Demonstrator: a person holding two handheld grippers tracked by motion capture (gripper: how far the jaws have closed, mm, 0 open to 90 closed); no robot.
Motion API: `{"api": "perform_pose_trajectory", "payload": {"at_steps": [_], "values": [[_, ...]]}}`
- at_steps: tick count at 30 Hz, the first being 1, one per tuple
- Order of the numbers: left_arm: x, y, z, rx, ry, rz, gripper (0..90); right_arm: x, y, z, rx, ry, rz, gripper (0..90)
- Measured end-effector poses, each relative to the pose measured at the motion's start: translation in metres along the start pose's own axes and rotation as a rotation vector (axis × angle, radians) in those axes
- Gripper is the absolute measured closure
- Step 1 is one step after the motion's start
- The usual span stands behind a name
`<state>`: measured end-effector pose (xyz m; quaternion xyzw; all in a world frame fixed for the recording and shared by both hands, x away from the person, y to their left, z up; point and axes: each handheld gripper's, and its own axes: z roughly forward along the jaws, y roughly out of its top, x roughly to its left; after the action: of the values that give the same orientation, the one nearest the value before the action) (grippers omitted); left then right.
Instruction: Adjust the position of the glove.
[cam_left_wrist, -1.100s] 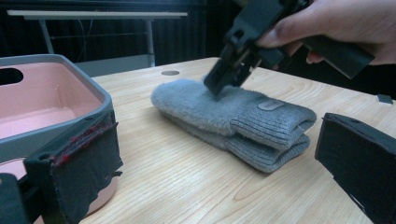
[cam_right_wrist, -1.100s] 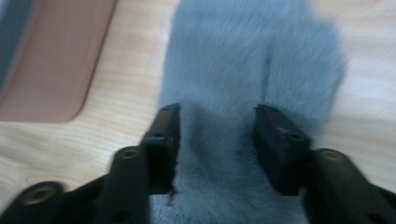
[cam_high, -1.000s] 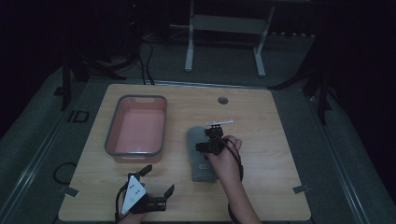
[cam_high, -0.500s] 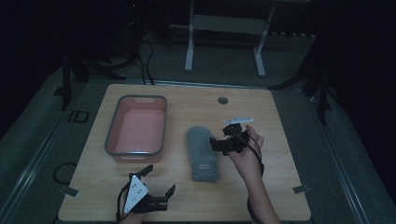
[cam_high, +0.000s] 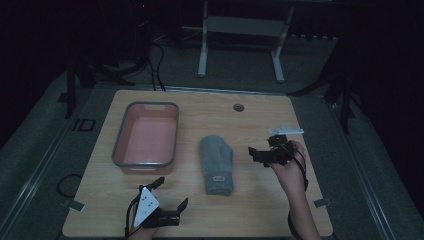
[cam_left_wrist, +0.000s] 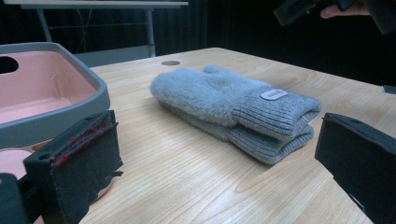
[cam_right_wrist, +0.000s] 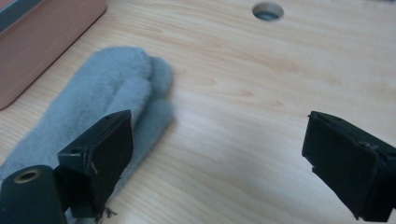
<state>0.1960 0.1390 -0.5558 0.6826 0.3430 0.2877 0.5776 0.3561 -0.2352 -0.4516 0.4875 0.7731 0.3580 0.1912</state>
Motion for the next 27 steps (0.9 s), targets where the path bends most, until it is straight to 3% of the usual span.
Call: {"api": "perform_pose_trajectory", "payload": {"at_steps": [2, 4, 6, 8, 12, 14, 16, 22, 24, 27], "values": [[0.0, 0.0, 0.0, 0.001, -0.002, -0.002, 0.1, -0.009, -0.006, -0.001, 0.012, -0.014, 0.003, 8.3], [0.0, 0.0, 0.001, 0.004, -0.003, 0.0, 0.1, -0.015, -0.012, -0.004, -0.007, -0.062, 0.001, 8.4], [0.0, 0.0, 0.001, 0.006, -0.004, 0.001, 0.1, -0.021, -0.017, -0.005, -0.023, -0.06, 0.012, 8.5], [0.0, 0.0, 0.001, 0.014, -0.001, 0.006, 0.1, -0.028, -0.023, -0.007, -0.027, -0.092, -0.006, 8.5], [-0.001, 0.0, 0.002, 0.02, 0.0, 0.009, 0.1, -0.045, -0.038, -0.012, -0.053, -0.087, -0.001, 8.8], [-0.001, 0.001, 0.003, 0.031, 0.008, 0.013, 0.1, -0.055, -0.045, -0.013, -0.063, -0.061, 0.003, 8.9], [-0.001, 0.002, 0.005, 0.046, 0.021, 0.018, 0.1, -0.062, -0.053, -0.015, -0.075, -0.087, -0.011, 8.9], [-0.003, 0.003, 0.009, 0.077, 0.049, 0.011, 0.1, -0.074, -0.076, -0.015, -0.094, -0.065, -0.104, 9.0], [-0.004, 0.003, 0.011, 0.087, 0.058, 0.007, 0.1, -0.077, -0.084, -0.016, -0.116, -0.112, -0.131, 9.0], [-0.006, 0.004, 0.015, 0.087, 0.056, -0.002, 0.1, -0.085, -0.093, -0.018, -0.141, -0.123, -0.108, 9.0]]}}
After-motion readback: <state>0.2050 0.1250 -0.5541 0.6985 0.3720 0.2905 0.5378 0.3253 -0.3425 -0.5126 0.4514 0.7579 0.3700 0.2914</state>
